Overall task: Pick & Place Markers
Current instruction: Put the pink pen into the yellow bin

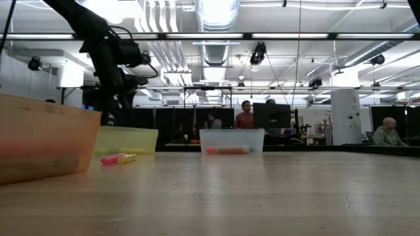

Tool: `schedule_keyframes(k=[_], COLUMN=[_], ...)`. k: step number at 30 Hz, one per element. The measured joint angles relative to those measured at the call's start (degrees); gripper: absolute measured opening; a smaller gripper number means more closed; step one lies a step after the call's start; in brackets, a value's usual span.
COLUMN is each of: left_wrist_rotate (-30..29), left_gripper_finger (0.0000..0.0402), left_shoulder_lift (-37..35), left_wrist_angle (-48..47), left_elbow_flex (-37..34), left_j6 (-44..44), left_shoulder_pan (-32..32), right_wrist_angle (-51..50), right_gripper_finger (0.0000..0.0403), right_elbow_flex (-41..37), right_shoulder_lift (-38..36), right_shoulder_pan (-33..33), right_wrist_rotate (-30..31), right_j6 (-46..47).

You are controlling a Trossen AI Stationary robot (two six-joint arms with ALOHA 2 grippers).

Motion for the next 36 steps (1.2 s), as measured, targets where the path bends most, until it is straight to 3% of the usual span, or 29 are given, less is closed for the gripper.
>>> schedule_keyframes(k=[4, 7, 14, 25, 31, 36], left_wrist_rotate=[0.82, 6.33, 11.85, 3.25, 2.30, 2.23], left_gripper_finger=[0.0141, 0.0141, 0.0142, 0.0142, 0.0142, 0.0142], left_shoulder_lift=[-0.36, -1.77, -5.34, -5.73, -5.71, -5.71], left_wrist_angle=[-0.62, -1.00, -0.92, -1.43, -1.37, 4.54], left_elbow_flex=[0.52, 0.86, 0.96, 0.07, -4.21, -8.36], left_j6=[-2.20, -3.31, -8.24, -22.21, -29.57, -33.85], left_shoulder_pan=[-0.08, -1.12, -10.92, -31.96, -36.20, -38.01], right_wrist_angle=[0.06, 0.05, 0.18, 0.07, 0.07, 0.00], right_gripper_finger=[0.0057, 0.0057, 0.0057, 0.0057, 0.0057, 0.0057], right_elbow_flex=[-0.01, -0.01, -0.01, -0.01, -0.01, -0.01], right_shoulder_lift=[0.00, 0.00, 0.00, 0.00, 0.00, 0.00], right_shoulder_pan=[0.00, -0.11, -0.22, -0.22, -0.22, -0.20], right_wrist_rotate=[-0.02, -0.04, -0.04, -0.06, -0.08, -0.24], right_j6=[0.00, -0.02, -0.06, -0.42, -0.44, -0.46])
